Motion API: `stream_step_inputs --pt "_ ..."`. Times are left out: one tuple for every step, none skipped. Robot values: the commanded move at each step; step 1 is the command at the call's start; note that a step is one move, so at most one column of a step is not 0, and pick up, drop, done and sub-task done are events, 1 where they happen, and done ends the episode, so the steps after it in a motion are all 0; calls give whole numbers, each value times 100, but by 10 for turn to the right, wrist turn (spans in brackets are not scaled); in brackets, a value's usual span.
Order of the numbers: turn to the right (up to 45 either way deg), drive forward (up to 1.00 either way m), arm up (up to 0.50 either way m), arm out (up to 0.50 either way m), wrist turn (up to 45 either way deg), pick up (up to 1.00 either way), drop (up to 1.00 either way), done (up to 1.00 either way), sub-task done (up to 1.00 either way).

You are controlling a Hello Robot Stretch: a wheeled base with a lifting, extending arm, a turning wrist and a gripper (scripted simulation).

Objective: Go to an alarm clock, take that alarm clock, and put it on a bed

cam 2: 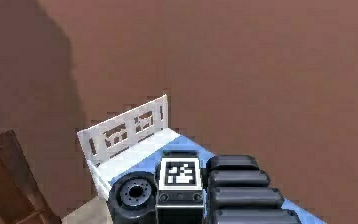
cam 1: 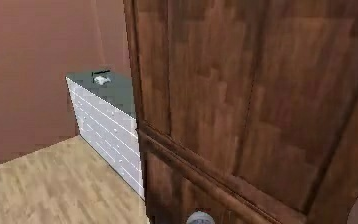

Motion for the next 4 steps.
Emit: stream_step_inputs --pt "450 0 0 0 0 0 0 0 0" --pt "450 0 0 0 0 0 0 0 0" --pt "150 0 0 0 0 0 0 0 0" --pt "-450 0 0 0 0 0 0 0 0"
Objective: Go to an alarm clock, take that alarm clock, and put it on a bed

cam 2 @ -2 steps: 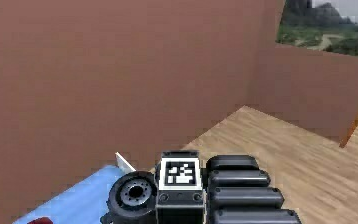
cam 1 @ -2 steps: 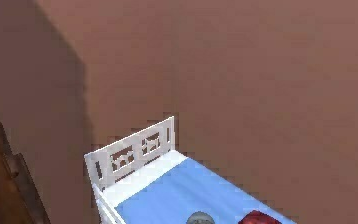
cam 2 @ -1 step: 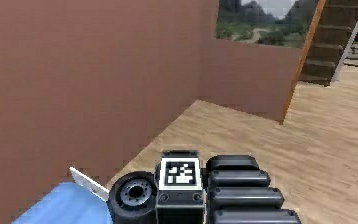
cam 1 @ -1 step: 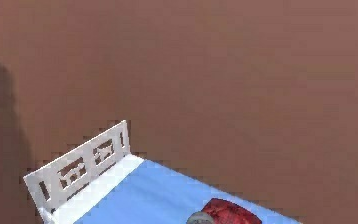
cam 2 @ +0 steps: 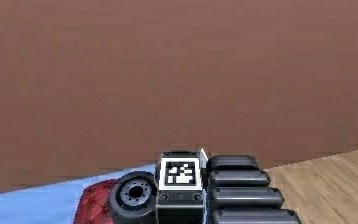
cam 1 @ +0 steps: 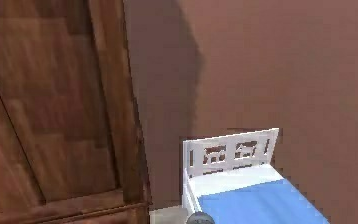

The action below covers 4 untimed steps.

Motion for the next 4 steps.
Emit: stream_step_inputs --pt "-450 0 0 0 0 0 0 0 0" --pt "-450 0 0 0 0 0 0 0 0" --pt "-60 0 0 0 0 0 0 0 0" --pt "450 0 0 0 0 0 0 0 0"
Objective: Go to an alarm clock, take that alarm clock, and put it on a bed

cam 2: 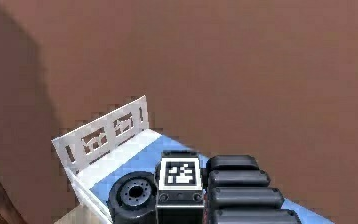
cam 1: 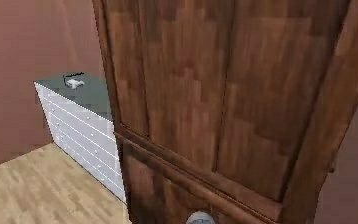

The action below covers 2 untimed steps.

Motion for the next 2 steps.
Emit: stream_step_inputs --pt "450 0 0 0 0 0 0 0 0" --pt "360 0 0 0 0 0 0 0 0"
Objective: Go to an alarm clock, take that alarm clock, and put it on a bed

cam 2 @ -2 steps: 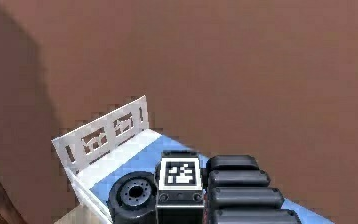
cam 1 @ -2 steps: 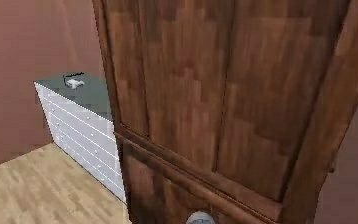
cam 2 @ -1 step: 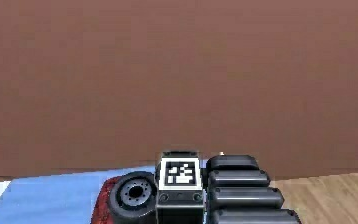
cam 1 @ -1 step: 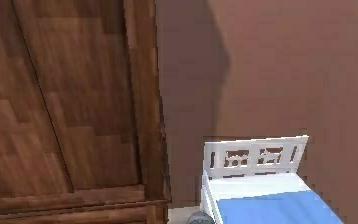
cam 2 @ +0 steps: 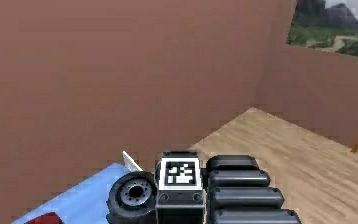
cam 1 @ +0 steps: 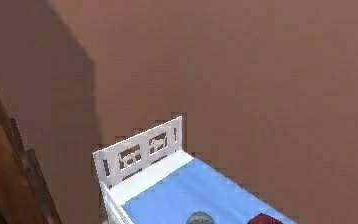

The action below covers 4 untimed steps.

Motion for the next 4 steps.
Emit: stream_step_inputs --pt "-450 0 0 0 0 0 0 0 0" --pt "-450 0 0 0 0 0 0 0 0" --pt "-90 0 0 0 0 0 0 0 0" --pt "450 0 0 0 0 0 0 0 0"
